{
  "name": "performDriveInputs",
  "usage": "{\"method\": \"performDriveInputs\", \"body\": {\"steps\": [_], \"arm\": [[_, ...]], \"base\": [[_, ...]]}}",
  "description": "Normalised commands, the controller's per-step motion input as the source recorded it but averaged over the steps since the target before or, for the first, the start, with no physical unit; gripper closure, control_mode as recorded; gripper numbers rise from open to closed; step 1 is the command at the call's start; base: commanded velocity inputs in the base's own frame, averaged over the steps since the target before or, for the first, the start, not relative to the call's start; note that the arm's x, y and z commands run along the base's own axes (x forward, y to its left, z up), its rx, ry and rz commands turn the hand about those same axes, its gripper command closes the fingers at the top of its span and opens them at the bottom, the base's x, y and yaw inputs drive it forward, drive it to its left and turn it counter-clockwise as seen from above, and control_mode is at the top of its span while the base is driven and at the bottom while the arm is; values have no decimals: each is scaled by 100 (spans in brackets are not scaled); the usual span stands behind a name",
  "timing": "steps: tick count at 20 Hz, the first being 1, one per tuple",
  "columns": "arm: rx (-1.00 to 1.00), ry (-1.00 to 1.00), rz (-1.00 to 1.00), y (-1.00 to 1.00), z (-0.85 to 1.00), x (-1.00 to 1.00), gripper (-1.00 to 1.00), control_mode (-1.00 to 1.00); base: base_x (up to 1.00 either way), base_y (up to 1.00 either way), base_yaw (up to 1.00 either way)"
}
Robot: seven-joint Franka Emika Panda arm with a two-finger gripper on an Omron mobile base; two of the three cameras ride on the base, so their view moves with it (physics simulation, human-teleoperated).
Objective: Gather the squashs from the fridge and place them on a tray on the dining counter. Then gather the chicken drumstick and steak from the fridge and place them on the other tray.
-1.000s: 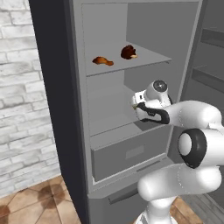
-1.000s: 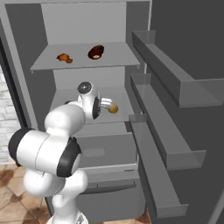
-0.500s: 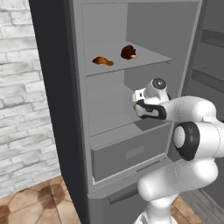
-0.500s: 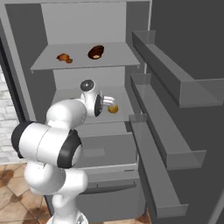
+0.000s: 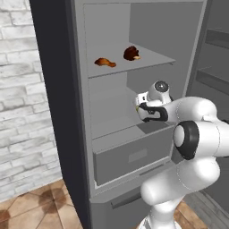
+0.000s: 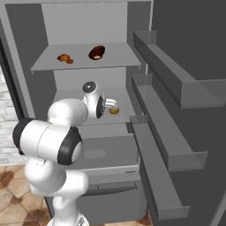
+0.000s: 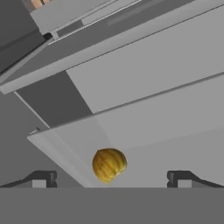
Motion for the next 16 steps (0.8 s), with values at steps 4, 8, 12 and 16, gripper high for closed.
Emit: {"method": "performDriveInputs", "body": {"steps": [4,8,12,16], "arm": [[0,0,-1,-3,-25,8,-100,-100],[0,0,0,-1,-19,17,-100,-100],[0,0,0,-2,-14,26,-100,-100],[0,1,0,-5,-6,36,-100,-100]], "base": [[0,0,0],[0,0,0],[0,0,0],[0,0,0]]}}
